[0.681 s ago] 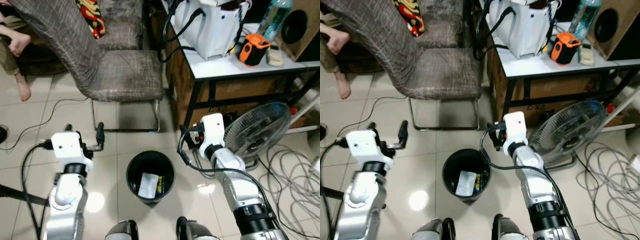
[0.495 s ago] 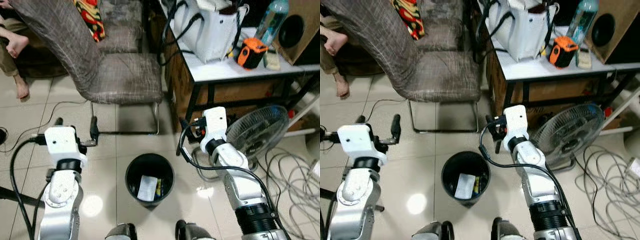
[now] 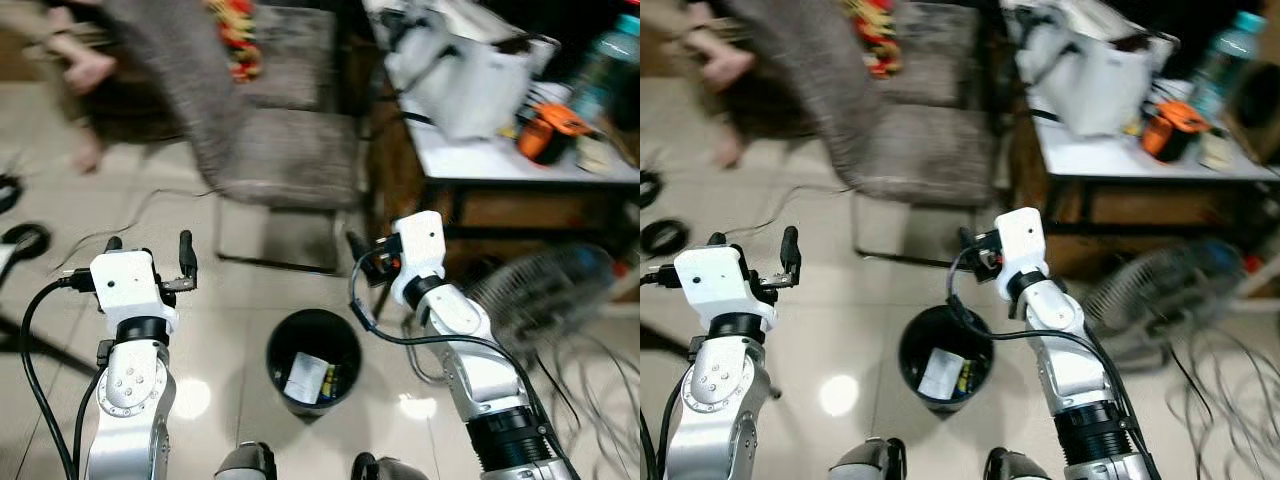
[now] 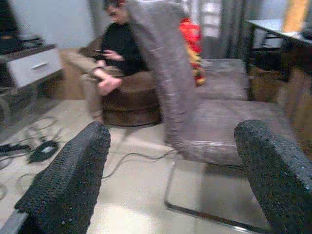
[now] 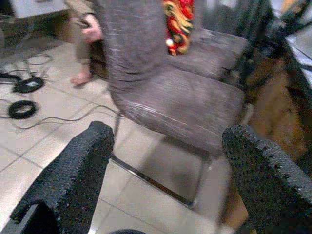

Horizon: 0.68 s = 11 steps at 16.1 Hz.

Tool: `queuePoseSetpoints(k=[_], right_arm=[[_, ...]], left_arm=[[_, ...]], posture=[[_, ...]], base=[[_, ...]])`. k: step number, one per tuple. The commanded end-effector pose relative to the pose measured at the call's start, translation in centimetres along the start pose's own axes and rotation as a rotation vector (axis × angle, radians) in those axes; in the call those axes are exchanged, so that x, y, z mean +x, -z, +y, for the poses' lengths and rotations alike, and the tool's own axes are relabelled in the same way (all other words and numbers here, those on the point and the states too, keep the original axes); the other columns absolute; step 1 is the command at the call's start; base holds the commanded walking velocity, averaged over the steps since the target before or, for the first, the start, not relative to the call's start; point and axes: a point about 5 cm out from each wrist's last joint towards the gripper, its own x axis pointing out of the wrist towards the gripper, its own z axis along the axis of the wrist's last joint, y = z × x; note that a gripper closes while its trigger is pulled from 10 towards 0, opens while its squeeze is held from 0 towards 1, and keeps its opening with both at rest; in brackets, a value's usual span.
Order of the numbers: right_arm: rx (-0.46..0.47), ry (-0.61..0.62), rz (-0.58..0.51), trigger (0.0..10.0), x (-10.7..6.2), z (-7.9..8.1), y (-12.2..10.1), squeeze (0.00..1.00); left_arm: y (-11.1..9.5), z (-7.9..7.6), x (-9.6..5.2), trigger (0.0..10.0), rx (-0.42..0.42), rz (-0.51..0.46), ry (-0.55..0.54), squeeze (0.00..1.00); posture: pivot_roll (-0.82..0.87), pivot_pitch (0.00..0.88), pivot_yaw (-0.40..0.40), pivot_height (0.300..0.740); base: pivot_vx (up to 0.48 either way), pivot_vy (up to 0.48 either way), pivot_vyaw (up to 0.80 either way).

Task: Picking trash to rubbish bin

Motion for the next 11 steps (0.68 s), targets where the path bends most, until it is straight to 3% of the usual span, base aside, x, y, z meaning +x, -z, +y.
queuePoseSetpoints(k=[1, 11], right_arm=[[-0.027, -0.006, -0.03, 10.0, -0.1, -0.1, -0.6, 0.0], [-0.039, -0.007, -0.036, 10.0, -0.4, 0.0, -0.7, 0.0]], left_arm=[[-0.5, -0.1, -0.1, 10.0, 0.005, -0.006, -0.012, 0.0], [-1.7, -0.2, 0.5, 10.0, 0.049, -0.032, -0.035, 0.0]], posture=[[-0.04, 0.125, -0.014, 0.74], [-0.05, 0.137, -0.011, 0.74]], base=[[0.0, 0.0, 0.8], [0.0, 0.0, 0.8]])
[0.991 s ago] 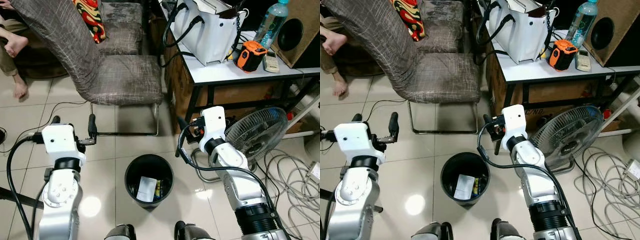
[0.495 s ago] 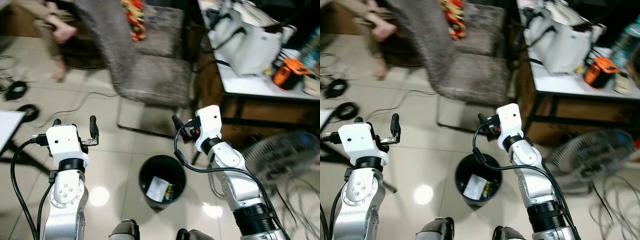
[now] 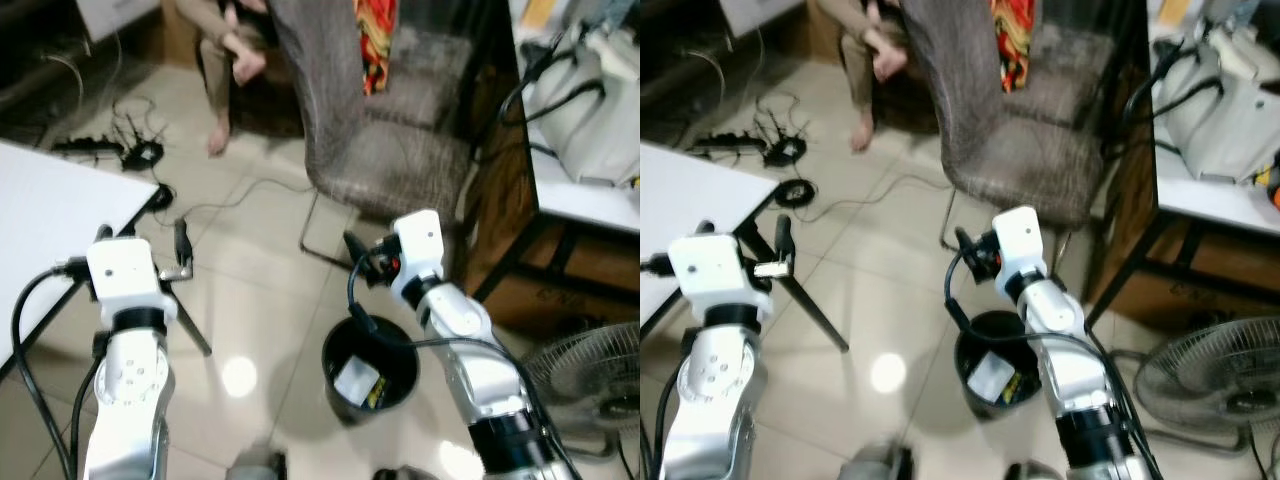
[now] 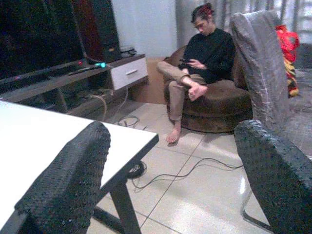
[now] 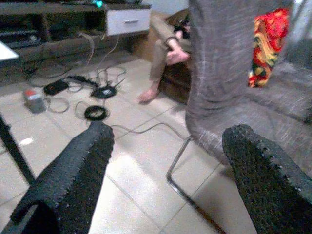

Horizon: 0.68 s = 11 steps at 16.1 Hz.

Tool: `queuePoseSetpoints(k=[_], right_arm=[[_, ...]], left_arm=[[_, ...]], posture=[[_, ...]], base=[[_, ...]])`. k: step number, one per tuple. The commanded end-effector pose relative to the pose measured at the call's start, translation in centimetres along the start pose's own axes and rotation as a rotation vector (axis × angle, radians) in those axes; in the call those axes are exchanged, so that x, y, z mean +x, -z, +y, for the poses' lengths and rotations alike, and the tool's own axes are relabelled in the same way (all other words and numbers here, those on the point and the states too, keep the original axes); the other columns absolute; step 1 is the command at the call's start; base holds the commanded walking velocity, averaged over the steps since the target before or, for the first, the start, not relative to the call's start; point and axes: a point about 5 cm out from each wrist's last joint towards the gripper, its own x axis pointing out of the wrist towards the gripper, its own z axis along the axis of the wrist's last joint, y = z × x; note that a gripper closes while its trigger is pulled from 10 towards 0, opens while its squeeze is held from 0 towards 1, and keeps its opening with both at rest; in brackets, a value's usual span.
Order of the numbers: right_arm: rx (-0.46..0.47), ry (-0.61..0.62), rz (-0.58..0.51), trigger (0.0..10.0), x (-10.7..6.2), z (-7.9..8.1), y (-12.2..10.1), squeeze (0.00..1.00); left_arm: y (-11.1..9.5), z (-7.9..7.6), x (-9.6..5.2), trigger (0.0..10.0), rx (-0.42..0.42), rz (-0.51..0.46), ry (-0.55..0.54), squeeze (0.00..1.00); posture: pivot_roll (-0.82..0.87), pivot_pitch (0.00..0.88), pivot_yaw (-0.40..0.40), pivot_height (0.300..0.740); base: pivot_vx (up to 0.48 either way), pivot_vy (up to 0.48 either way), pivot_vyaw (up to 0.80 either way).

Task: Picking trash to rubbish bin

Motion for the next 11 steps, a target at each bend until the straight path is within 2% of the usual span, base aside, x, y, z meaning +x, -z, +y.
queuePoseSetpoints(k=[1, 11], right_arm=[[-0.018, 0.001, -0.004, 10.0, -0.12, -0.07, -0.1, 0.0], [-0.015, 0.007, -0.003, 10.0, -0.33, 0.03, -0.1, 0.0]], left_arm=[[0.14, -0.01, -0.17, 10.0, 0.008, 0.018, -0.016, 0.0], [0.03, -0.1, -0.04, 10.0, 0.014, 0.04, -0.027, 0.0]], posture=[[-0.05, 0.137, -0.011, 0.74], [-0.05, 0.147, -0.008, 0.74]], base=[[0.0, 0.0, 0.8], [0.0, 0.0, 0.8]])
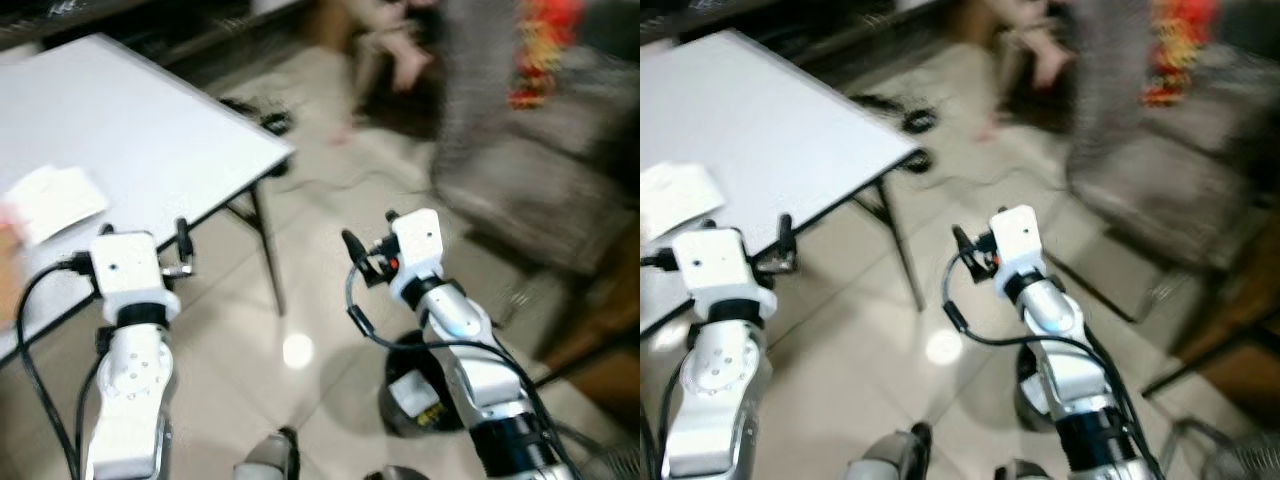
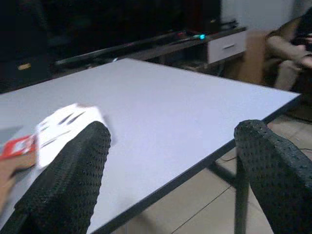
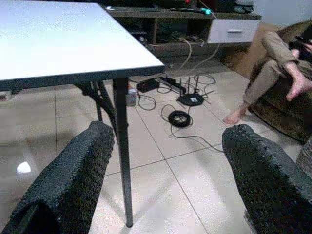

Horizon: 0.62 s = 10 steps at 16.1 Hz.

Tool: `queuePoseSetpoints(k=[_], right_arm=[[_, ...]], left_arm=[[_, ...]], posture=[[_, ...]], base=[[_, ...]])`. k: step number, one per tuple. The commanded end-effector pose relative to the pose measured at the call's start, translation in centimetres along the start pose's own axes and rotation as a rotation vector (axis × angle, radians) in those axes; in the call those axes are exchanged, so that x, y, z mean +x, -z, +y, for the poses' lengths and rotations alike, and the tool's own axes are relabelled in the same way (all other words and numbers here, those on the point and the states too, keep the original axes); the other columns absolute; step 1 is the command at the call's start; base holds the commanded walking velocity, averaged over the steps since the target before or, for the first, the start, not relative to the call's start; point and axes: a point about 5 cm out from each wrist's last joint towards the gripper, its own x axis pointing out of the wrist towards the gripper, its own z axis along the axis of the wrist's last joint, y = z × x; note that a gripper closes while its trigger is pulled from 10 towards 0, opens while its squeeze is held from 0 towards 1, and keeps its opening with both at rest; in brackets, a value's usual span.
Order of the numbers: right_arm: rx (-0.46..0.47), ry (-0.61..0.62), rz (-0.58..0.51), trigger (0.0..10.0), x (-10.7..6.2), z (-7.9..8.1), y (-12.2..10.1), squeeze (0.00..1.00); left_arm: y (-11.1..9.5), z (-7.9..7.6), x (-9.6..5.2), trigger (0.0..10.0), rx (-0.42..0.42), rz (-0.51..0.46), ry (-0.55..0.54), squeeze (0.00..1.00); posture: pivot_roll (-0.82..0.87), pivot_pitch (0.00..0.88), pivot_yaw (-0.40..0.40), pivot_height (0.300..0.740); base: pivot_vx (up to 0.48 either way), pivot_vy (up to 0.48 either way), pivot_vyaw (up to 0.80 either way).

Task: Picking trash to rubbish bin

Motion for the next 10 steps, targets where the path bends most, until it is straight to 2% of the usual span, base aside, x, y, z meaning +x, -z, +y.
queuePoseSetpoints(k=[1, 10], right_arm=[[-0.006, 0.013, -0.01, 10.0, -0.11, -0.23, -0.31, 0.0], [-0.015, 0.02, -0.01, 10.0, 0.07, -0.8, -0.48, 0.0]], left_arm=[[-0.29, 0.06, 0.08, 10.0, 0.012, -0.005, -0.014, 0.0], [0.62, 0.34, -0.1, 10.0, 0.03, 0.039, -0.042, 0.0]], posture=[[-0.05, 0.149, -0.008, 0.74], [-0.05, 0.15, -0.012, 0.74]], base=[[0.0, 0.0, 0.8], [0.0, 0.0, 0.8]])
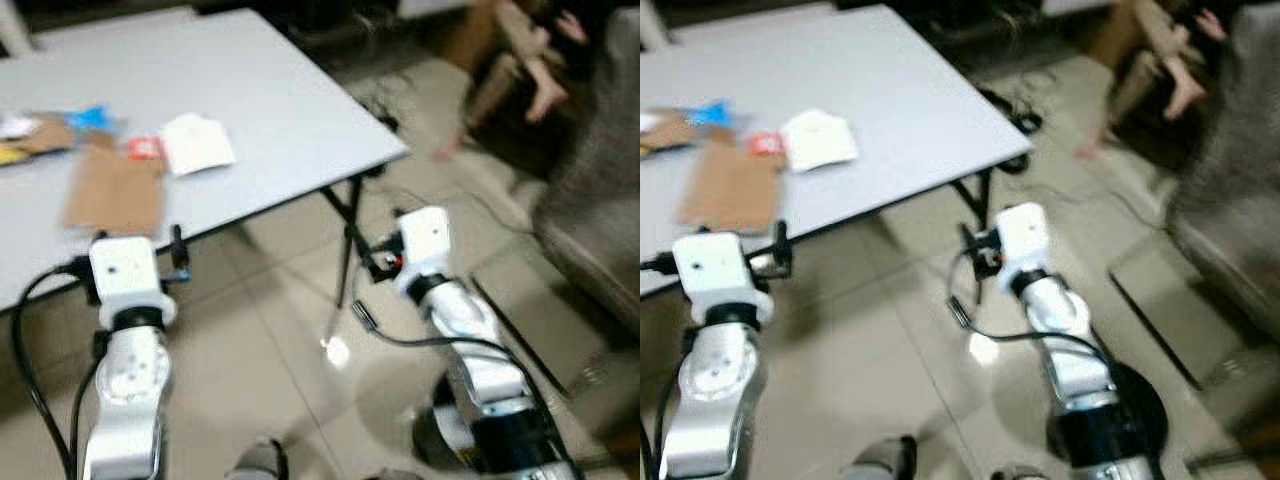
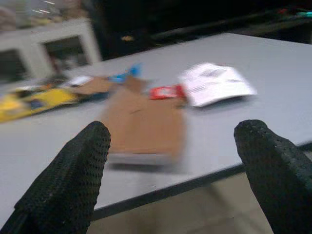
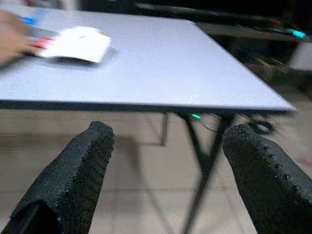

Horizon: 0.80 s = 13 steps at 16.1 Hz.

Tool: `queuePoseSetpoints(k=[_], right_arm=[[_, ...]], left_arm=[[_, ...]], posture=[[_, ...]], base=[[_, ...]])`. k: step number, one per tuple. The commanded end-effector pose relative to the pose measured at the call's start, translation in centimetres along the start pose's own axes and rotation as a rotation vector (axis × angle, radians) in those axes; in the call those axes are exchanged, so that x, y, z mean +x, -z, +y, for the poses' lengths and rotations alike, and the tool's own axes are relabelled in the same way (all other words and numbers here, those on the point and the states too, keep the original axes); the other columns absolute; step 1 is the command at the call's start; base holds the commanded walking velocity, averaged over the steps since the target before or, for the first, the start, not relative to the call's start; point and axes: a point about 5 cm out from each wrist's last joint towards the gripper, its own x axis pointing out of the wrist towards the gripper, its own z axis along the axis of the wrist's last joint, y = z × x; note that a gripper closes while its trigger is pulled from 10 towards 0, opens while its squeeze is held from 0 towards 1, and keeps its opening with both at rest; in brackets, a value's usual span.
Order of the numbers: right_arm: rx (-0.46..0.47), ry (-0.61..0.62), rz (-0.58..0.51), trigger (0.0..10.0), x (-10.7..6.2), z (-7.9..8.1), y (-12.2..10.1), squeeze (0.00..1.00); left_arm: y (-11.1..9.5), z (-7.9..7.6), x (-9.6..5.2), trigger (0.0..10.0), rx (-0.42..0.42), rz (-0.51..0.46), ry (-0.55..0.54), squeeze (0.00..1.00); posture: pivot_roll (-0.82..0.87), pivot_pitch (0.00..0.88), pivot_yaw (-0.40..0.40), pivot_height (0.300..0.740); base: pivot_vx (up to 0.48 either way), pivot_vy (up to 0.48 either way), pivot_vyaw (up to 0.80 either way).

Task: Picking trash to rubbish bin

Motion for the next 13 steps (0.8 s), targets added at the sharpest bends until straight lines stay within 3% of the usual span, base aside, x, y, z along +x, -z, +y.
queuePoseSetpoints(k=[1, 5, 11, 13], right_arm=[[-0.014, 0.011, 0.002, 10.0, -0.12, -0.51, -0.1, 0.0], [-0.006, 0.002, 0.012, 10.0, 0.09, -0.45, 0.03, 0.0], [-0.006, 0.0, -0.008, 10.0, 0.48, -0.65, -0.34, 0.0], [-0.016, 0.003, -0.012, 10.0, 0.5, -0.72, -0.41, 0.0]], left_arm=[[0.34, -0.11, -0.2, 10.0, 0.001, 0.017, -0.012, 0.0], [1.03, 0.24, -0.19, 10.0, -0.01, 0.051, -0.029, 0.0], [1.18, 0.68, 0.41, 10.0, -0.035, 0.057, -0.052, 0.0], [1.31, 0.58, 0.45, 10.0, -0.055, 0.066, -0.05, 0.0]], posture=[[-0.05, 0.147, -0.012, 0.74], [-0.05, 0.145, -0.012, 0.74], [-0.04, 0.134, -0.009, 0.74], [-0.04, 0.134, -0.009, 0.74]], base=[[0.0, 0.0, 0.8], [0.0, 0.0, 0.71], [0.0, 0.0, 0.0], [0.0, 0.0, 0.8]])
